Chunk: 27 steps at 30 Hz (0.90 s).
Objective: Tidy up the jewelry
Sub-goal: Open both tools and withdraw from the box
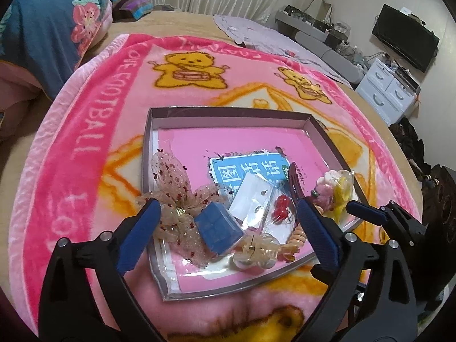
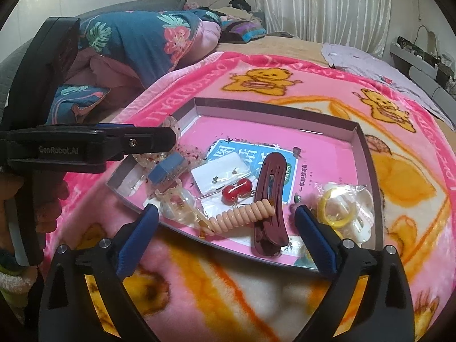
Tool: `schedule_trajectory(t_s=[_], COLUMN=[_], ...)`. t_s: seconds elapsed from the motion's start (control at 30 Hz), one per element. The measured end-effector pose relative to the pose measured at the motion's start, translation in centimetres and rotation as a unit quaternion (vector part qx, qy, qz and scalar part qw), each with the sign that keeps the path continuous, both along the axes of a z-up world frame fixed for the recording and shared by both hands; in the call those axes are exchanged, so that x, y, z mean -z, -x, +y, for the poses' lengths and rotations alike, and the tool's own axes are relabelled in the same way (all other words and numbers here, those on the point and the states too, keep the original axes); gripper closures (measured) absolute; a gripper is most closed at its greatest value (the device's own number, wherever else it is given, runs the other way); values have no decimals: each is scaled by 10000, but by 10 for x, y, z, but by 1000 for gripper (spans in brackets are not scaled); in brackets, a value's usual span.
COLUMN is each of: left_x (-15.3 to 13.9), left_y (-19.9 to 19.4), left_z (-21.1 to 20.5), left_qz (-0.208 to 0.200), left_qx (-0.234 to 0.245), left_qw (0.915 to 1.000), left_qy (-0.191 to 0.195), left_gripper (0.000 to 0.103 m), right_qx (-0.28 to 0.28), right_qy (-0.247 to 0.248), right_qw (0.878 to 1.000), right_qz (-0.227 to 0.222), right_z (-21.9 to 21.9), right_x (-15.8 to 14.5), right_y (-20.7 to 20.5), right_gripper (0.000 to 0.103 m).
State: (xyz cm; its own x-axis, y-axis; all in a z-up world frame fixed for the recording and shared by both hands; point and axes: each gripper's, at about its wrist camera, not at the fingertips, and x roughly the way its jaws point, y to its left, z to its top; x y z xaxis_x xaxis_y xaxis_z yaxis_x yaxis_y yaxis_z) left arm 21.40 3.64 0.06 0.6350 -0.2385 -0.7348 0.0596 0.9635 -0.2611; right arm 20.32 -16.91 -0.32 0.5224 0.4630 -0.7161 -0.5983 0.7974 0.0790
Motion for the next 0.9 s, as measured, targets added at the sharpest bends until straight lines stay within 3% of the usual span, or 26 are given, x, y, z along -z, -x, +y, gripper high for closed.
schedule_trajectory(t_s=[0.9], left_x=[-38], left_y=[50], left_z=[-7], left_qz=[-351], left_qx=[-146], left_qw=[9992], left_qy=[-127], left_gripper=[10], right_qx=[189], right_qy=[-135], right_qw=[9990], right_qz=[-393], right_z=[-32], right_x=[-37], right_y=[36], right_gripper=[5])
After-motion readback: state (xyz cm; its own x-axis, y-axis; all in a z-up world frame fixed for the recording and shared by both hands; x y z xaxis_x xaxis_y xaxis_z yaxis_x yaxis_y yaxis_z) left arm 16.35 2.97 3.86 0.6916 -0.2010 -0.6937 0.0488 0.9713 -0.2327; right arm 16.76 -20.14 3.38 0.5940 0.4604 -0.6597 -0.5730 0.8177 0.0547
